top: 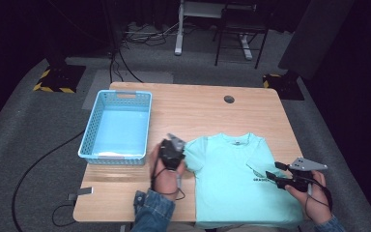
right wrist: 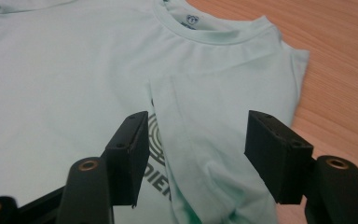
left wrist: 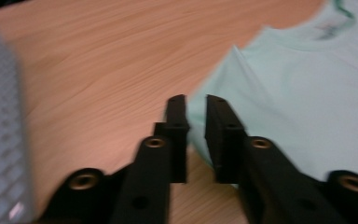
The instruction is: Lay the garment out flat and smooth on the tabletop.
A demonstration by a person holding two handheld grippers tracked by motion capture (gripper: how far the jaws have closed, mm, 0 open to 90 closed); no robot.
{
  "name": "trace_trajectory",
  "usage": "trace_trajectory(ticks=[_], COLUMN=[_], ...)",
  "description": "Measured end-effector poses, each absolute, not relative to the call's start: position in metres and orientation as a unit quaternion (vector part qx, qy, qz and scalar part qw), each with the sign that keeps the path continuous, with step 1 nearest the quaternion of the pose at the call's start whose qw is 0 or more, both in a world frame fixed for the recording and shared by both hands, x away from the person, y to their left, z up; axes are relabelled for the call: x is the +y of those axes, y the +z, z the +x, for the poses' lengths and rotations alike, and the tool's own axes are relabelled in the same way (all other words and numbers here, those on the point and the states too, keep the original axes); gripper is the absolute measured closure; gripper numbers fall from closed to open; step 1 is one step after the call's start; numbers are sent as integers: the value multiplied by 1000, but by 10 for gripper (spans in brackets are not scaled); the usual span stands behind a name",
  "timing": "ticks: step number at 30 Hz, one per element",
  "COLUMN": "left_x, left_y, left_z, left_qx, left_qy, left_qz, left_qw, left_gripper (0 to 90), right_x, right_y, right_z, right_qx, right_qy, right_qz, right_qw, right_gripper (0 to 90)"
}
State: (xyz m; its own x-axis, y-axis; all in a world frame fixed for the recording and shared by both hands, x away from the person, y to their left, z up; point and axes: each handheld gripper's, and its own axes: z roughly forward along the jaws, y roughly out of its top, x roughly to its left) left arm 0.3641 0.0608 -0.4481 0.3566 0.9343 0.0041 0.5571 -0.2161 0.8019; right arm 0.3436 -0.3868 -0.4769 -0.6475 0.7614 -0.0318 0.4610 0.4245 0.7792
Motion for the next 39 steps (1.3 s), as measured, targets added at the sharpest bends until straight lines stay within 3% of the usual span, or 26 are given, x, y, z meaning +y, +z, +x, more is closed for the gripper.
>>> trace_trajectory(ticks=[4,19,25,31,39], left_x=[70,35,24,22,17], left_y=[-453,-468,-475,-476,-477], left_z=[353,334,329,326,327], left_qx=[505,452,436,434,427], left_qy=[251,201,187,185,182], left_qz=[736,779,792,794,800], left_qw=[374,387,384,383,381], left_gripper=[630,582,565,565,566], right_x=[-374,-344,-340,-345,-358], right_y=[-478,-488,-496,-495,-485], right_z=[353,380,389,394,393], right_qx=[830,848,857,857,848], right_qy=[381,371,359,362,371], right_qz=[360,337,335,335,341], right_qw=[188,169,154,150,162], right_gripper=[402,466,599,839,871])
